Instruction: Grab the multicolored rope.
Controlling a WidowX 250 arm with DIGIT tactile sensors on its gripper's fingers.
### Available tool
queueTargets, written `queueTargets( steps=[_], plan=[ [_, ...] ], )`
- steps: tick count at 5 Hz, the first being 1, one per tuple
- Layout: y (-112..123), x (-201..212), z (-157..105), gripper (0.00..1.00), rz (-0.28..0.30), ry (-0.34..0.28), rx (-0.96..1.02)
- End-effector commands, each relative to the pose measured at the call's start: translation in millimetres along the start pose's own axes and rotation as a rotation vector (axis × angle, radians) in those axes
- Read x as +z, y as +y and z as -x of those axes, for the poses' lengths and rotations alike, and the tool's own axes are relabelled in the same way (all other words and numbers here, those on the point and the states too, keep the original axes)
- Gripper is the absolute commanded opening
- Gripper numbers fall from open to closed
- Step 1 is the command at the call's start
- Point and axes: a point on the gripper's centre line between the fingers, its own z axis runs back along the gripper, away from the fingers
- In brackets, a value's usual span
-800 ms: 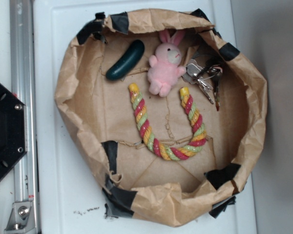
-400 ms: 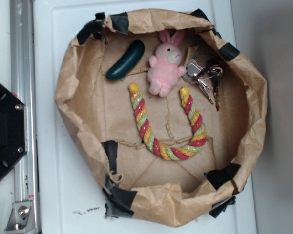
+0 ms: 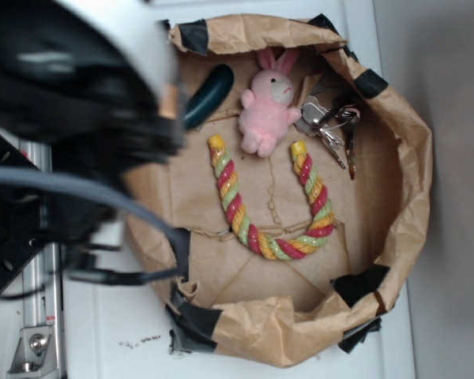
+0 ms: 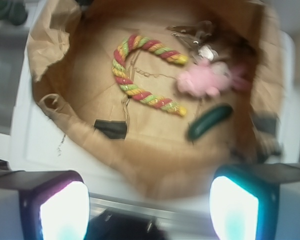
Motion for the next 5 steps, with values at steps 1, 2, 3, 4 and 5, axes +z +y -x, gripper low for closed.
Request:
queueTargets(
  steps=[1,2,3,4,5],
  plan=[
    [17.3,-79.5,-81.9,1.0,-0.27,0.184,-0.513],
    [7.5,-101.1,-96.1,1.0,-0.172,0.137,-0.741],
    [8.9,-100.3,-94.6,1.0,-0.077,0.078,-0.768],
    [8.9,-100.3,-94.6,1.0,-0.077,0.078,-0.768],
    [8.9,-100.3,-94.6,1.0,-0.077,0.078,-0.768]
  ],
)
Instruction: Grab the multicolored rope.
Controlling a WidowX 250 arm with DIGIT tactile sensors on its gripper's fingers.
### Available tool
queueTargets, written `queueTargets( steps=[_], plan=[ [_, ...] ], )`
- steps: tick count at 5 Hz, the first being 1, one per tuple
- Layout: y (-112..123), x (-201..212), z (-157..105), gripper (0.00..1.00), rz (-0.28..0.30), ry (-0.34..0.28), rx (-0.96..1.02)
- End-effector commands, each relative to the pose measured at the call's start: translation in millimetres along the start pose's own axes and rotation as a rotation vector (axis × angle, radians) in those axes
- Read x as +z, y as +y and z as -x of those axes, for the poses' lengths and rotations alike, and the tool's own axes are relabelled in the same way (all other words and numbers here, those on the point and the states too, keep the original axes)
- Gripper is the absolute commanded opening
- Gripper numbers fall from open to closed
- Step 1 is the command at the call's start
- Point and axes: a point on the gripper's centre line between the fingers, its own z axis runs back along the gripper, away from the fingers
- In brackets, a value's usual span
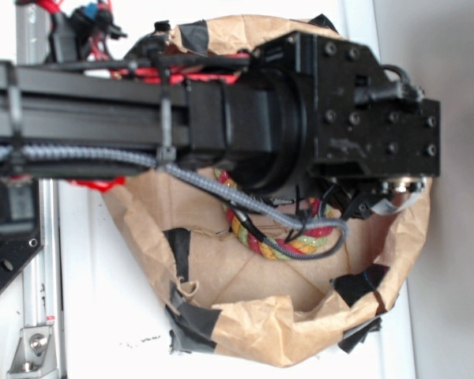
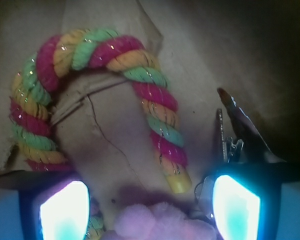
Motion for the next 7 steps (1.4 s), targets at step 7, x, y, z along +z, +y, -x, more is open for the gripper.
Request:
queueTargets(
  steps=[7],
  plan=[
    [-0.8,21.6,-13.9,1.0,-0.073,-0.303,-0.108]
  ],
)
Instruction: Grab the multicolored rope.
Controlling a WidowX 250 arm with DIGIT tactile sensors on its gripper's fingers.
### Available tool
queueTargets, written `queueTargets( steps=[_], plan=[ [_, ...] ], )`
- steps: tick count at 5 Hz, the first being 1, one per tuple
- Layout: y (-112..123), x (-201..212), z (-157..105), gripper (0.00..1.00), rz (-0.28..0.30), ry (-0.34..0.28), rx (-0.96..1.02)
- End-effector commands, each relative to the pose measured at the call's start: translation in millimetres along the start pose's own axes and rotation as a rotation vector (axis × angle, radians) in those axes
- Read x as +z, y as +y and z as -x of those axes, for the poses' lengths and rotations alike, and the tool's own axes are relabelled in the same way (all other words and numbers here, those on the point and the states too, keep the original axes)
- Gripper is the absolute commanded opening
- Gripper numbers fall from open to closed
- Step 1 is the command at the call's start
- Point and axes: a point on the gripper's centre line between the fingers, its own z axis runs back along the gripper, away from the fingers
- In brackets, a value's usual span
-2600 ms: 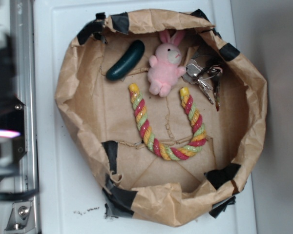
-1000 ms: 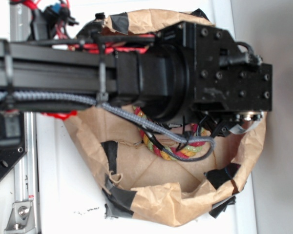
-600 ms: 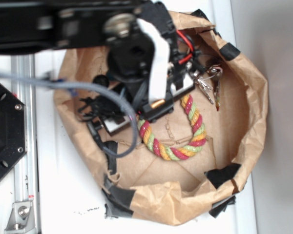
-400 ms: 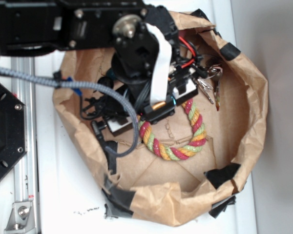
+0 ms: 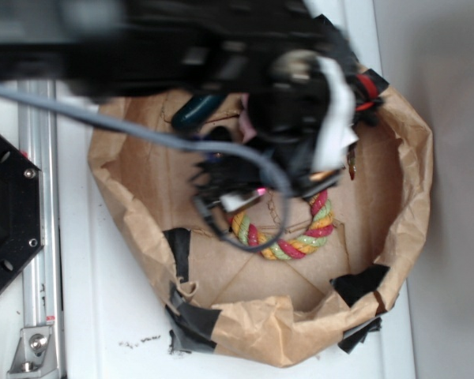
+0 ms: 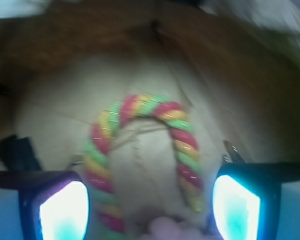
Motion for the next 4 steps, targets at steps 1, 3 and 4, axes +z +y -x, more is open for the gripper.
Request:
queueTargets(
  steps=[1,3,4],
  plan=[
    [10.1,-36.0,-17.4,1.0,-0.017,0.069,-0.054],
    [9.4,-76.3,-14.6,1.0,-0.016,0.11,-0.093],
    [12.6,-90.6,-16.0,0.0,-0.005,0.118,-0.079]
  ],
)
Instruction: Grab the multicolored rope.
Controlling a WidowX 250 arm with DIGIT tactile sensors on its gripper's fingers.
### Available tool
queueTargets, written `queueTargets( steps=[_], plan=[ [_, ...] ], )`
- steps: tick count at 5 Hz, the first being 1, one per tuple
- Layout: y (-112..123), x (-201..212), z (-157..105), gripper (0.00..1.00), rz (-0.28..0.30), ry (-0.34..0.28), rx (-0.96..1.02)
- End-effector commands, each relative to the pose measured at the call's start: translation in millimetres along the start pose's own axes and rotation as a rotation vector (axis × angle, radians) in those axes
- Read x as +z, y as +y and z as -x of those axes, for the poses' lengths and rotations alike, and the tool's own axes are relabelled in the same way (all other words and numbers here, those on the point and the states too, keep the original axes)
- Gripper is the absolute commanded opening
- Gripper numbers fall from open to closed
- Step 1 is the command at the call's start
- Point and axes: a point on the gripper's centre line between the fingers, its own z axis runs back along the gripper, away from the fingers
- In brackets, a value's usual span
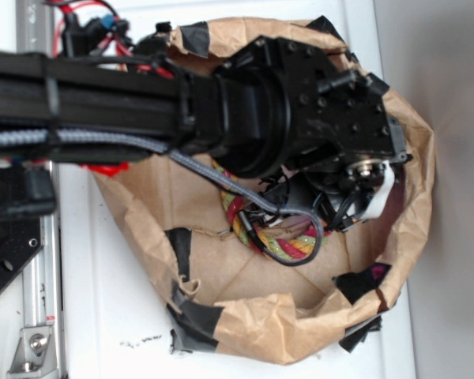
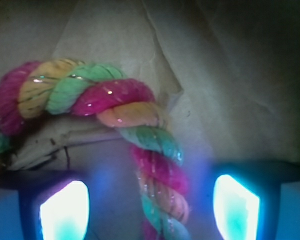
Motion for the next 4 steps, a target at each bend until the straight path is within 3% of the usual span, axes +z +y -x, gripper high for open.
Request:
queueTargets(
  steps=[1,3,4],
  plan=[
    [-13.8,-25.2,-16.2,0.0,-0.007,0.008,-0.029],
    [-21.7,-24.1,-13.3,0.0,-0.01,0.001,-0.025],
    [-28.9,2.0,-14.1,0.0,-0.035,-0.019,0.018]
  ],
)
